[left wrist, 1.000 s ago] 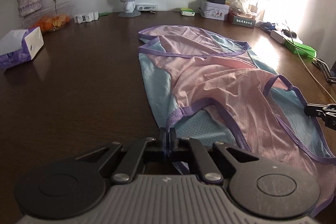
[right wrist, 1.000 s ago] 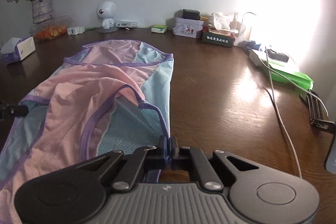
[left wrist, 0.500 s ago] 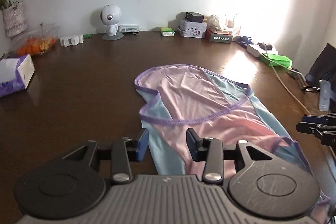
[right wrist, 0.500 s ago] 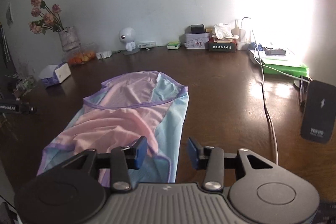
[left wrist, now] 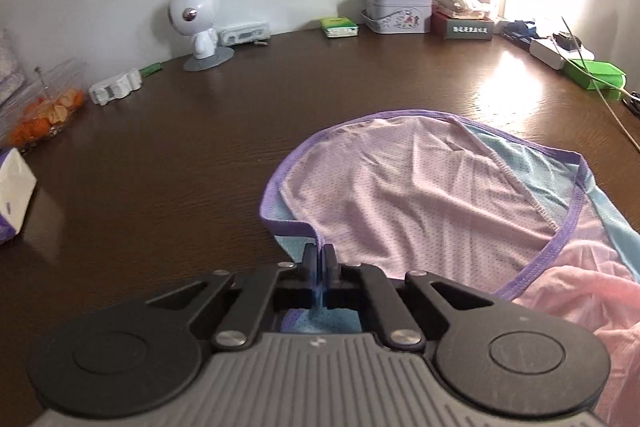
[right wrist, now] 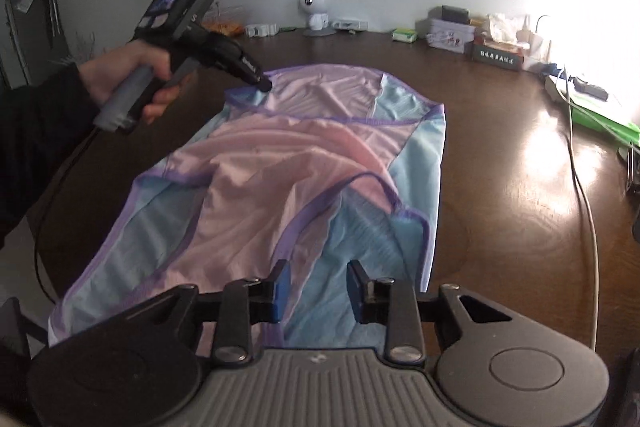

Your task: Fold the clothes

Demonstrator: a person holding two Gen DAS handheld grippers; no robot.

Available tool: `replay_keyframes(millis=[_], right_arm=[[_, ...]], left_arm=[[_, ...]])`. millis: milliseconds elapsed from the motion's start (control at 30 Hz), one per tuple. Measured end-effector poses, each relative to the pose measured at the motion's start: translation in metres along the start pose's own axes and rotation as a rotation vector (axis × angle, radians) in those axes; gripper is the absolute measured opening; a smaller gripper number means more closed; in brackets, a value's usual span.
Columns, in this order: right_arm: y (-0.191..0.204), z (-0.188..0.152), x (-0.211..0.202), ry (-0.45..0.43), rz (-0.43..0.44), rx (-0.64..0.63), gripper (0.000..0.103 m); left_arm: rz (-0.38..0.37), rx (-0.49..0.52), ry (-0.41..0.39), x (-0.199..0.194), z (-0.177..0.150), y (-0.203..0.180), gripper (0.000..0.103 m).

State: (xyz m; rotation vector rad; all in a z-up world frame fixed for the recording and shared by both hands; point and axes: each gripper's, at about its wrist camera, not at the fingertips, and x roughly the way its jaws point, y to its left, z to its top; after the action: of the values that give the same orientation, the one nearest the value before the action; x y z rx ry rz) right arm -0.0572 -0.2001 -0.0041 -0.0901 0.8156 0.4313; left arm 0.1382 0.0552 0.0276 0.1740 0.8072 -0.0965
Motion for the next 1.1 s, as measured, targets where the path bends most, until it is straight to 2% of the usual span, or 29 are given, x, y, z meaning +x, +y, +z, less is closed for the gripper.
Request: replay_keyframes(millis=[33,100,133,300,400,467,533,567,600,667,700,767,833,933,1033,1100], right_arm=[[0.0,-0.002,0.001,-0.007,-0.014,-0.004,0.025],[-0.004,0.003,0.004,-0.007,-0.054,-0.008,0.011],[-0.006,0.006,0.006,-0.005,-0.075,-0.009,0.008],[-0.037,0.04,0.035,0.004,-0.111,-0.037,0.007],[-0.046,0.069,0.062,0.003,-0.167,-0.059,0.01],[-0.046,0.086,0.076,-0.012,-0.175,-0.054,0.01],[-0.037,0.091,0.063,-0.058,-0.152,-0.065,0.014],[-0.029,0.09,0.049,-0.1,-0.121,-0.083,0.014],[-0.023,0.085,0.035,-0.128,-0.078,-0.089,0.026],[-0.013,0.067,0.01,-0.136,0.032,-0.082,0.041],[-0.01,0.055,0.003,-0.119,0.063,-0.081,0.041],[-0.004,0.033,-0.005,-0.079,0.09,-0.077,0.041],[0.002,0.012,-0.01,-0.044,0.085,-0.074,0.041],[0.004,-0.012,-0.012,-0.013,0.058,-0.075,0.038],[0.0,-0.02,-0.015,-0.032,0.046,-0.08,0.033],[-0.002,-0.021,-0.016,-0.025,0.033,-0.116,0.026]], left_arm=[[0.019,-0.012,-0.002,-0.005,-0.006,0.006,0.002],[0.07,-0.035,-0.006,-0.019,-0.019,0.02,0.002],[0.099,-0.045,-0.006,-0.026,-0.026,0.026,0.002],[0.206,-0.097,0.019,-0.069,-0.072,0.048,0.002],[0.223,-0.156,0.049,-0.094,-0.101,0.055,0.002],[0.208,-0.156,0.041,-0.102,-0.103,0.054,0.002],[0.192,-0.155,0.033,-0.109,-0.105,0.054,0.002],[0.184,-0.155,0.028,-0.113,-0.106,0.053,0.002],[0.176,-0.155,0.024,-0.117,-0.107,0.053,0.003],[0.161,-0.155,0.016,-0.124,-0.108,0.052,0.007],[0.153,-0.155,0.012,-0.128,-0.109,0.052,0.008],[0.137,-0.154,0.003,-0.136,-0.111,0.052,0.027],[0.122,-0.15,0.002,-0.14,-0.113,0.051,0.027],[0.102,-0.111,0.051,-0.117,-0.111,0.045,0.027],[0.089,-0.138,0.054,-0.11,-0.118,0.048,0.027],[0.078,-0.17,0.057,-0.113,-0.124,0.049,0.027]])
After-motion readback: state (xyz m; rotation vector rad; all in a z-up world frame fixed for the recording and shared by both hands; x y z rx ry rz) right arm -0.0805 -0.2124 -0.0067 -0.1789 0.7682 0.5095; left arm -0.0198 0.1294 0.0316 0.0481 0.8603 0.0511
